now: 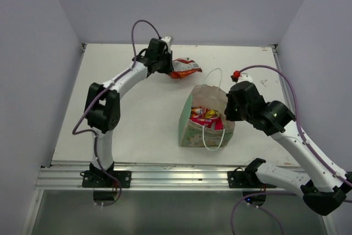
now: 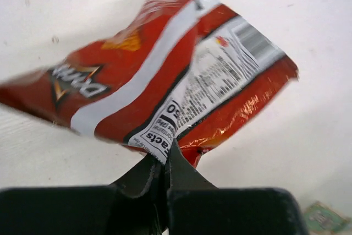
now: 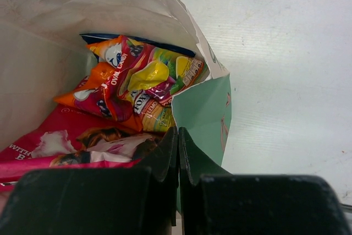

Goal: Place the snacks into the paper bag

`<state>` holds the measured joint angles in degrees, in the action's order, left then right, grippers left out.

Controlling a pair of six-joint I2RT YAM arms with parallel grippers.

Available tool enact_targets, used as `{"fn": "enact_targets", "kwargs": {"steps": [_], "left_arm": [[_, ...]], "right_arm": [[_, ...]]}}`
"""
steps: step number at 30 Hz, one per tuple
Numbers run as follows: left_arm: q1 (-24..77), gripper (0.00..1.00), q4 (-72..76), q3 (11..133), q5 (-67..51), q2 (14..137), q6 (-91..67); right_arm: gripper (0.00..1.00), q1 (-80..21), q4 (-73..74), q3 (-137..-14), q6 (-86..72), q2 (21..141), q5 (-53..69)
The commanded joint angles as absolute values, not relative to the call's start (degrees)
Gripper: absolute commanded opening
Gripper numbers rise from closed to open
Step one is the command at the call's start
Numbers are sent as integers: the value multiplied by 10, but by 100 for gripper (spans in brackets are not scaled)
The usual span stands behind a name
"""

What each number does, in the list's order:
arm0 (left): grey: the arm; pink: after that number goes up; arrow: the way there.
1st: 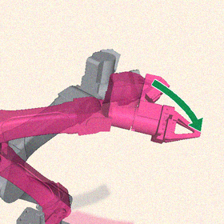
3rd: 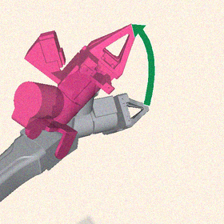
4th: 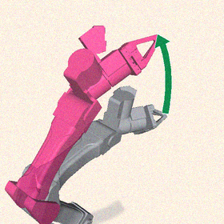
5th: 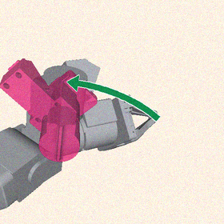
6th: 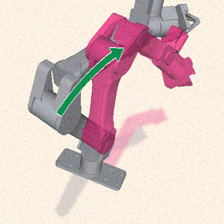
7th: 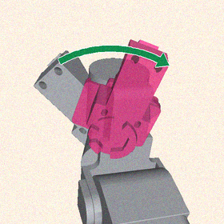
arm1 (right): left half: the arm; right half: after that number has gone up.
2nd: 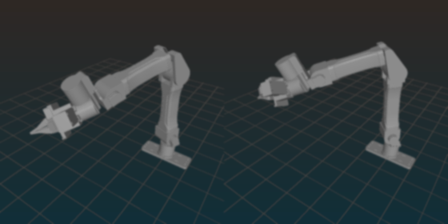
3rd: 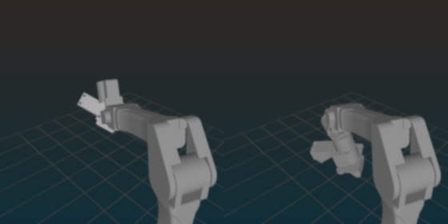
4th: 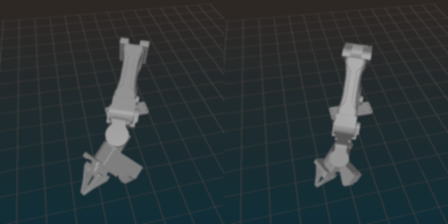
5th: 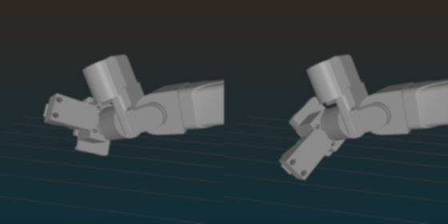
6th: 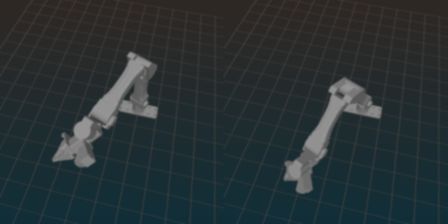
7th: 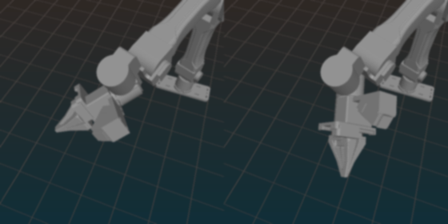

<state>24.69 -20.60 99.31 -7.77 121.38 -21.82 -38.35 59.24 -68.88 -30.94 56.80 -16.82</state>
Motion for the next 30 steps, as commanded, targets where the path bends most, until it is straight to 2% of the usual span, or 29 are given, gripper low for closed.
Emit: {"fn": "enact_targets", "kwargs": {"steps": [1,7,12,16,22,30], "left_arm": [[288,0,-172,994,-46,1019,-171],[384,0,-216,1005,-30,880,-177],[464,0,-287,1040,-15,841,-190],[530,0,-312,1021,-3,822,-207],[619,0,-341,955,29,840,-236],[714,0,-503,1007,127,904,-246]], "right_arm": [[0,-385,603,-689,-316,561,-158],[0,-385,595,-680,-316,552,-153],[0,-384,596,-679,-312,545,-148],[0,-384,601,-678,-313,536,-143],[0,-385,617,-676,-318,514,-145],[0,-385,636,-682,-318,493,-158]]}}
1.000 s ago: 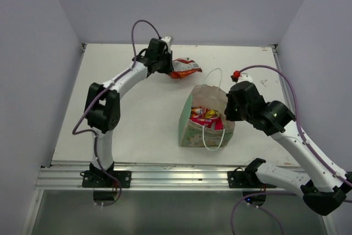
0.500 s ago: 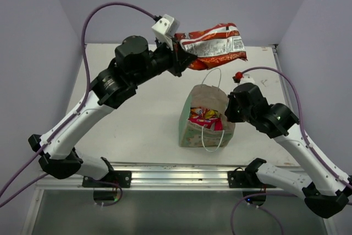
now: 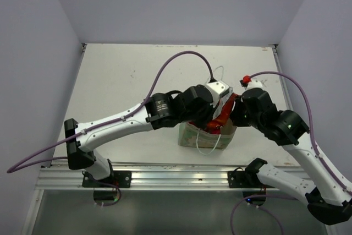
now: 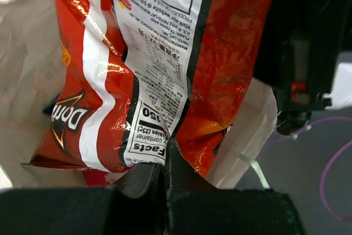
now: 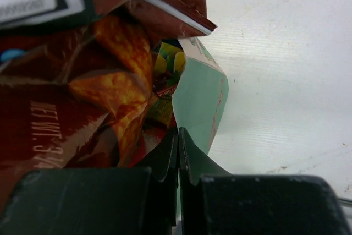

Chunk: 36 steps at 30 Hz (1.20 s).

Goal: Place the snacks into the paper bag

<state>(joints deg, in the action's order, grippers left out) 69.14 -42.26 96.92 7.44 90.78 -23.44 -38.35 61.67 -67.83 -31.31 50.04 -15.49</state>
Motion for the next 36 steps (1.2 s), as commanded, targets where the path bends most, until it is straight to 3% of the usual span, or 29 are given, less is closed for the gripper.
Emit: {"fn": "enact_targets", "kwargs": {"steps": [1,9,15,26,31,36], "left_arm": [[718,0,-517,1012,133,906,-249],[726,0,-705,1090,191,959,-250],[727,0,-754,1107,234,1000,-256],[722,0,-754,1100,259,977,-280],[722,0,-753,1149,263,1035,-271],[722,8,-743,1215,244,1091,-253]], "right_arm": [[0,-385,638,-682,-318,492,-158],[0,-384,637,-682,-312,491,-159],[0,-385,635,-683,-311,495,-156],[0,-385,643,-691,-308,492,-169],[0,-385,638,-691,-309,497,-160],[0,-384,645,-693,-313,489,-165]]}}
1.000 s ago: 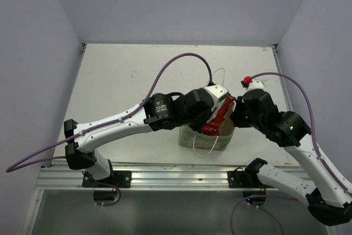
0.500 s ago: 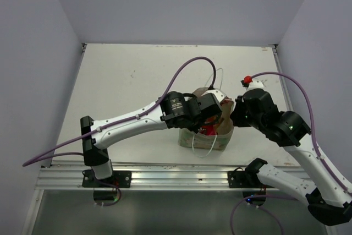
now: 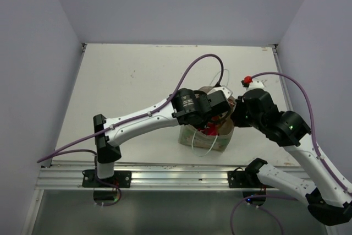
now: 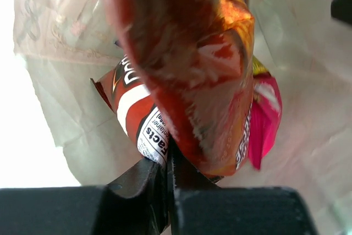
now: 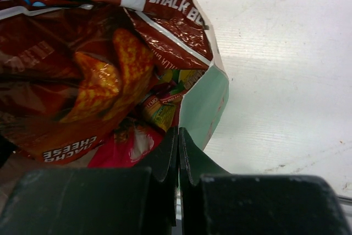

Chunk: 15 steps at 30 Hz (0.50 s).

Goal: Place the snacks into the paper bag

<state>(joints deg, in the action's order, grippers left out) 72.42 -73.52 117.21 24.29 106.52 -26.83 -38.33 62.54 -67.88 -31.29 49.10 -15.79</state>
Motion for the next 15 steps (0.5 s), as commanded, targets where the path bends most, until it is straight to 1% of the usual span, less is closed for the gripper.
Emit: {"fn": "enact_targets", "kwargs": {"steps": [1,6,8,11,12,13,15], "left_arm": [[722,10,-743,1220,241,1095,-251],[722,12,-754,1207,256,1092,-262],[722,16,-754,1208,269,1081,-269],[722,29,-745,1244,310,1053,-275],[723,35,-740,1271,315,1036,-276],[722,49,-730,1284,317,1026,-275],[725,61,-680,1288,318,982,-269]], "right_arm": [[0,-385,646,-693,-314,487,-168],[0,-385,650,-694,-313,483,-174],[0,-385,649,-694,-312,484,-173],[0,-385,646,-693,-311,488,-171],[0,-385,645,-693,-311,489,-170],[0,-385,645,-693,-311,489,-170],[0,-385,643,-692,-311,491,-168]]}}
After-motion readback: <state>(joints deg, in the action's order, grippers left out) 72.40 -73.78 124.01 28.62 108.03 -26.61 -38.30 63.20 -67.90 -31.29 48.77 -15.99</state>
